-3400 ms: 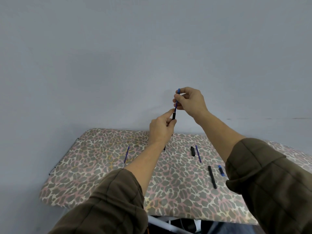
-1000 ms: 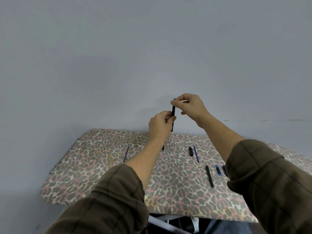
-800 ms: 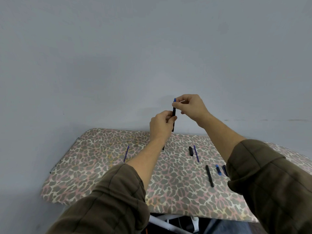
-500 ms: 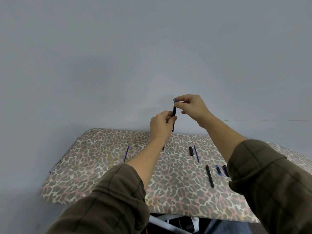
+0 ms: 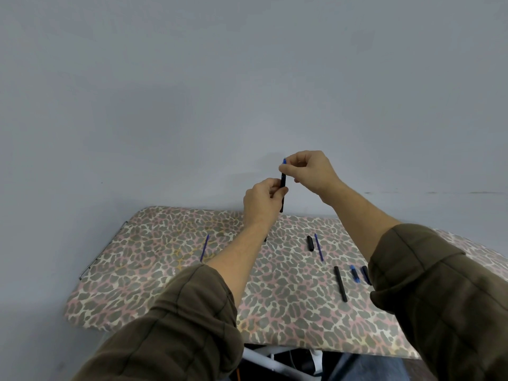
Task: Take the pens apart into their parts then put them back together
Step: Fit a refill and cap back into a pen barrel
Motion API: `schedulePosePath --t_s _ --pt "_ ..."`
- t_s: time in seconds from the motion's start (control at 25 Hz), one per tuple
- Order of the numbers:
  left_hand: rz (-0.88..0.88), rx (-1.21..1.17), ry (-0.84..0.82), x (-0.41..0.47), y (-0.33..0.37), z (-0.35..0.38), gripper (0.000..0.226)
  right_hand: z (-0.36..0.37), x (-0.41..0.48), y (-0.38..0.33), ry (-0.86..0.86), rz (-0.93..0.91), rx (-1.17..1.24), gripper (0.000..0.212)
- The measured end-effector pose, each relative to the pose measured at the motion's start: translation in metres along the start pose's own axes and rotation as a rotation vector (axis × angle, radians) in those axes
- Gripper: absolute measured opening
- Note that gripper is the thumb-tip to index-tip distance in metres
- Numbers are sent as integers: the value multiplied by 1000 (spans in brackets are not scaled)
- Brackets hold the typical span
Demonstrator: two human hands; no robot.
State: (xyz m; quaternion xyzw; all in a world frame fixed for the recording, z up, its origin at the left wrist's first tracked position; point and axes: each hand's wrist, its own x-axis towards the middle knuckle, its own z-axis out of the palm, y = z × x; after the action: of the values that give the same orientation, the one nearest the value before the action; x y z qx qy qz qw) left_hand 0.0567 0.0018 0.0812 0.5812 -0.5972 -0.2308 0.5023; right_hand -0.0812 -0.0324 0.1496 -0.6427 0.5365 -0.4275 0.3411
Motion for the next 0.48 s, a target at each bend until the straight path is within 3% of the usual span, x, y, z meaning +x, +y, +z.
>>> schedulePosePath --t_s 0.12,0.36,0.48 --pt "2 -10 -2 -1 1 0 13 0 -1 0 40 13 -3 29" --pt "0 -5 2 0 0 0 11 0 0 2 -26 -16 34 11" --pt "-2 -9 3 0 0 0 12 0 0 1 12 -6 -21 21"
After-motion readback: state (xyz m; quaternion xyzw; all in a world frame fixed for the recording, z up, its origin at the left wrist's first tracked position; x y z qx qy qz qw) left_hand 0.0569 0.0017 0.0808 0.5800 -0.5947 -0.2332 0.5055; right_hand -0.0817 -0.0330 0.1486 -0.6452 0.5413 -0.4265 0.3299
